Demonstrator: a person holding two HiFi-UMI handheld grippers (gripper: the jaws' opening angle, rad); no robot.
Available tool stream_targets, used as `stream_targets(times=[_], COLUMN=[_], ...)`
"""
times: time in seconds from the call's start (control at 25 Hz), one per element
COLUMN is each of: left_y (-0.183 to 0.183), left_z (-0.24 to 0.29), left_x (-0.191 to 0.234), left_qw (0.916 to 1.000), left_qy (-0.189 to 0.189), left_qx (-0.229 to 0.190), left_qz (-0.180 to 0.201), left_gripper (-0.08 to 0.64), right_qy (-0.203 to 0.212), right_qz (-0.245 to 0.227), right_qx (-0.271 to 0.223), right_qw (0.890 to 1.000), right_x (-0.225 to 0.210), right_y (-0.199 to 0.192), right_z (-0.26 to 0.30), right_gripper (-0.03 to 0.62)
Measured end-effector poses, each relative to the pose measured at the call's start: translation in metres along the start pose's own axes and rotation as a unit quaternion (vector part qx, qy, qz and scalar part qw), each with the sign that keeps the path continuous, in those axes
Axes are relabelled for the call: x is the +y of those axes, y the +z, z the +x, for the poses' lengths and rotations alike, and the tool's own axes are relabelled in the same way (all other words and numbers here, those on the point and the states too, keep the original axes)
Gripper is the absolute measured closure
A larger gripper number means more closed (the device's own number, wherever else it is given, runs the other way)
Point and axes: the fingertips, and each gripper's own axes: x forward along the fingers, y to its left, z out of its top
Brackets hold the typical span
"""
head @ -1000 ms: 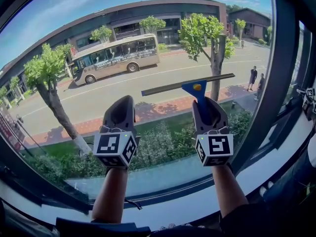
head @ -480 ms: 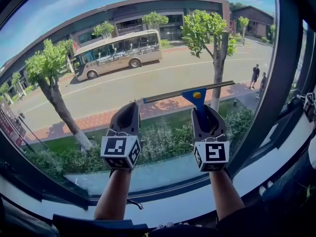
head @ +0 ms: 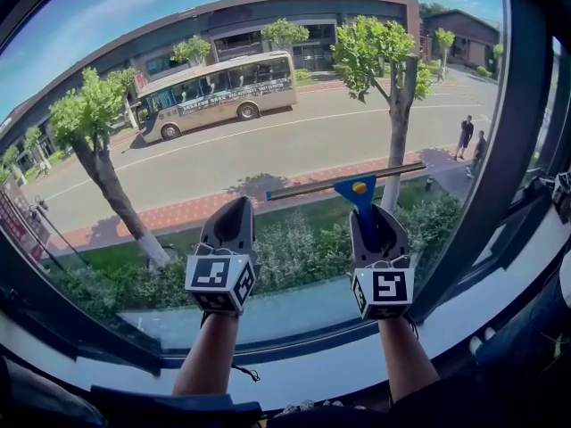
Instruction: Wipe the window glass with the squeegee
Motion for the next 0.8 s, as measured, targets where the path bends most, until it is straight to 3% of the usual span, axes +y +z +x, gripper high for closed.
stream_targets(times=[0.8], left_y=[-0.046], left_z=[-0.001], left_x=[-0.024], left_qw=[0.9986], left_qy=[-0.02], left_qx=[0.041], left_qz=[-0.027], left_gripper=[0.56], right_qy=[0.012], right_qz=[0.007], right_qx=[0.068], right_qw=[0.998], right_x=[0.009], right_y=[-0.077], right_z=[-0.028], right_gripper=[0.449])
